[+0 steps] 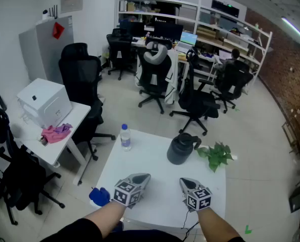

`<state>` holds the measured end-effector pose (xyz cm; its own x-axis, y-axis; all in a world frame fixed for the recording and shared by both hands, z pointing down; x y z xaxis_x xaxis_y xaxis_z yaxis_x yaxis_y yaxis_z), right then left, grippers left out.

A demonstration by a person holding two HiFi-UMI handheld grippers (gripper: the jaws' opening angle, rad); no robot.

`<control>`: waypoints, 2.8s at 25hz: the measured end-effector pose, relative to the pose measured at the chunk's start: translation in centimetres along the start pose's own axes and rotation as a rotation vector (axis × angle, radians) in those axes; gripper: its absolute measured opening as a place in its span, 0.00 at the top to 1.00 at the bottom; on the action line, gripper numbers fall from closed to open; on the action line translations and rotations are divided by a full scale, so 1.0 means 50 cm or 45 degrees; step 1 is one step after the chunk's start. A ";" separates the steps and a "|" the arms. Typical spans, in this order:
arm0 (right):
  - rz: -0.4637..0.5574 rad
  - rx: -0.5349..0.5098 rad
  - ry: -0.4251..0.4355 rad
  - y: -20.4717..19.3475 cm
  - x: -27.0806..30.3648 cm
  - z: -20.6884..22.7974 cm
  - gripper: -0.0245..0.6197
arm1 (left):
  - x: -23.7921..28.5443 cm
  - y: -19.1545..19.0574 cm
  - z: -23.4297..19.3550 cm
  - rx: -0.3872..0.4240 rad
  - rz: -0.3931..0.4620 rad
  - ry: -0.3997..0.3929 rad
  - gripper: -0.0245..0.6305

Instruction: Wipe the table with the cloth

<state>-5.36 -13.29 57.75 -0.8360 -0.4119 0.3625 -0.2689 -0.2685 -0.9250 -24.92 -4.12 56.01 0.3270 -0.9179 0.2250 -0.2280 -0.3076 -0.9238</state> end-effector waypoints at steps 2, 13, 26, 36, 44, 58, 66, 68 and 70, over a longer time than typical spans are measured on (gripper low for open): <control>0.030 -0.020 0.025 0.018 0.028 -0.023 0.94 | -0.027 0.010 -0.041 0.024 0.020 0.031 0.96; 0.042 -0.188 0.448 0.066 0.231 -0.316 0.94 | -0.334 -0.070 -0.277 0.016 -0.025 0.417 0.95; -0.119 -0.341 0.707 0.019 0.333 -0.504 0.94 | -0.397 -0.277 -0.339 0.284 -0.755 0.106 0.47; -0.146 -0.347 0.680 0.013 0.337 -0.501 0.94 | -0.335 -0.331 -0.373 0.251 -0.903 0.141 0.54; -0.128 -0.310 0.621 0.008 0.304 -0.456 0.94 | -0.312 -0.317 -0.337 0.342 -0.943 0.077 0.74; 0.037 -0.076 0.190 0.007 0.106 -0.163 0.94 | -0.033 -0.100 -0.151 0.436 -0.737 -0.185 0.74; 0.141 0.029 -0.157 -0.022 -0.173 0.111 0.94 | 0.242 -0.083 0.145 0.490 -0.700 -0.390 0.74; 0.154 0.057 -0.230 -0.040 -0.254 0.165 0.94 | 0.304 -0.095 0.233 0.470 -0.704 -0.435 0.74; 0.166 0.087 -0.298 -0.068 -0.320 0.213 0.94 | 0.367 -0.121 0.306 0.455 -0.725 -0.480 0.74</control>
<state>14.04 -15.05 56.29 -0.7258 -0.6349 0.2646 -0.1268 -0.2546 -0.9587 -3.51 -15.25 61.00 0.6104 -0.4751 0.6338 0.3580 -0.5483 -0.7558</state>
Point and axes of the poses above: the fingertips, and each gripper's own axes: x forward along the fingers, z to its right, y out of its top, the point moved 5 cm from there along -x, backward along the fingers, and after that the axes turned 5 degrees about z, right-handed, at the moved point
